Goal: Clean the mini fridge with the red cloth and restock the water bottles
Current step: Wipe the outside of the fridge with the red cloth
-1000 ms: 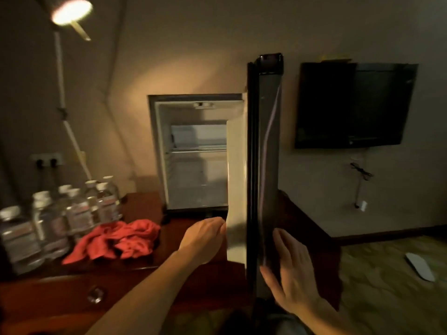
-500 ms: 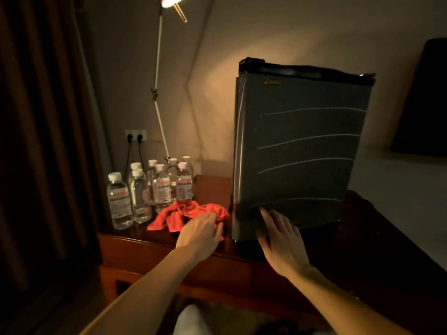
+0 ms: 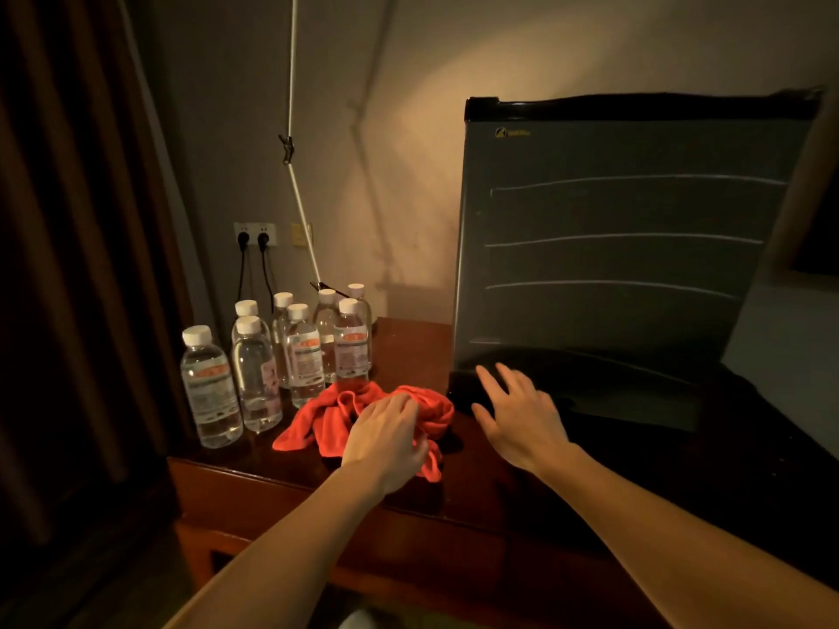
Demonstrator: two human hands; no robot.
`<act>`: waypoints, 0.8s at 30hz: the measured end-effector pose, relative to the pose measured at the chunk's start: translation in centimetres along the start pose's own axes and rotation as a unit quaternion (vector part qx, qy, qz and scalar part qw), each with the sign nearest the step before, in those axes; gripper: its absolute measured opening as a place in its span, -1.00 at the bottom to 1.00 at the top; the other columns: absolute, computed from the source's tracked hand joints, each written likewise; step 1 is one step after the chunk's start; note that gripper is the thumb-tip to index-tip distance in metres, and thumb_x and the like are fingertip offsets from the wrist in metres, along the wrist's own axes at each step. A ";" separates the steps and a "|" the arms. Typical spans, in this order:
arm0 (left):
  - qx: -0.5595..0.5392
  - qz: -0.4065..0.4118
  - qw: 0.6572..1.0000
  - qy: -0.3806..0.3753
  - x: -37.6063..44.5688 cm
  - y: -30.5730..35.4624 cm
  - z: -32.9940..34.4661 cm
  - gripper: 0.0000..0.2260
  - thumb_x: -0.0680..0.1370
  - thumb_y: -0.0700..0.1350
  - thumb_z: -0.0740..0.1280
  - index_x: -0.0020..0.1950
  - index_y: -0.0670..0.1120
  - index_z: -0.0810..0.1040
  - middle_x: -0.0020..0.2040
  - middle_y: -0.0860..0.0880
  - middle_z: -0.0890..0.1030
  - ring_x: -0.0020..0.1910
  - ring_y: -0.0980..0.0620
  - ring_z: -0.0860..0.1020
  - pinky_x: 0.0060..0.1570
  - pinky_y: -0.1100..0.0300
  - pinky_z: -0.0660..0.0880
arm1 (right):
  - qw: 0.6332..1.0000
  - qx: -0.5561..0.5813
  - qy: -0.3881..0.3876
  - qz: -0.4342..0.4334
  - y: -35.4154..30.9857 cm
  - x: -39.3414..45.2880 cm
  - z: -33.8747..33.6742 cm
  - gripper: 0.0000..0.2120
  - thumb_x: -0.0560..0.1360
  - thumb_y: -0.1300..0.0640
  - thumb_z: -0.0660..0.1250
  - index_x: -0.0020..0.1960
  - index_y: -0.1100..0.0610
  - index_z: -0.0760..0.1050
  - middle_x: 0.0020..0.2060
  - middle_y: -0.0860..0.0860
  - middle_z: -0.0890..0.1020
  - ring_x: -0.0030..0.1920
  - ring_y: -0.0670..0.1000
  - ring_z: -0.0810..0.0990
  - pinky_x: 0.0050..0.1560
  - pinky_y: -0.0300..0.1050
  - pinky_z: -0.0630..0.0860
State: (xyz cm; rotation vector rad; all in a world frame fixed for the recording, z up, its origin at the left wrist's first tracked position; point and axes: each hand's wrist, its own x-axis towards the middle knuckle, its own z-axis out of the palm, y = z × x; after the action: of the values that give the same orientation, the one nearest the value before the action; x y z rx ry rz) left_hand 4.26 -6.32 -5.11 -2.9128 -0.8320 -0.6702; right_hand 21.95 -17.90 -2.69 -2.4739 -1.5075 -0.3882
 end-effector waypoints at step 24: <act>-0.235 -0.049 0.970 -0.031 0.9 -3.7 2.5 -0.69 0.59 0.02 0.15 0.34 0.08 0.39 0.30 0.08 0.48 0.30 0.05 0.45 0.26 0.04 0.39 | 0.978 0.185 0.001 -0.098 -2.4 2.8 3.4 -0.74 0.31 -0.01 0.40 -0.05 0.04 0.47 -0.15 -0.05 0.44 -0.12 0.11 0.57 -0.15 -0.07 0.46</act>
State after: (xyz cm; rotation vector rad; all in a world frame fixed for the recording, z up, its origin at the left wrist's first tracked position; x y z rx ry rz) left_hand 4.01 -2.35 -7.30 -3.3416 -0.9402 -0.8981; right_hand 21.39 -13.42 -4.89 -2.0484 -1.6564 -0.1242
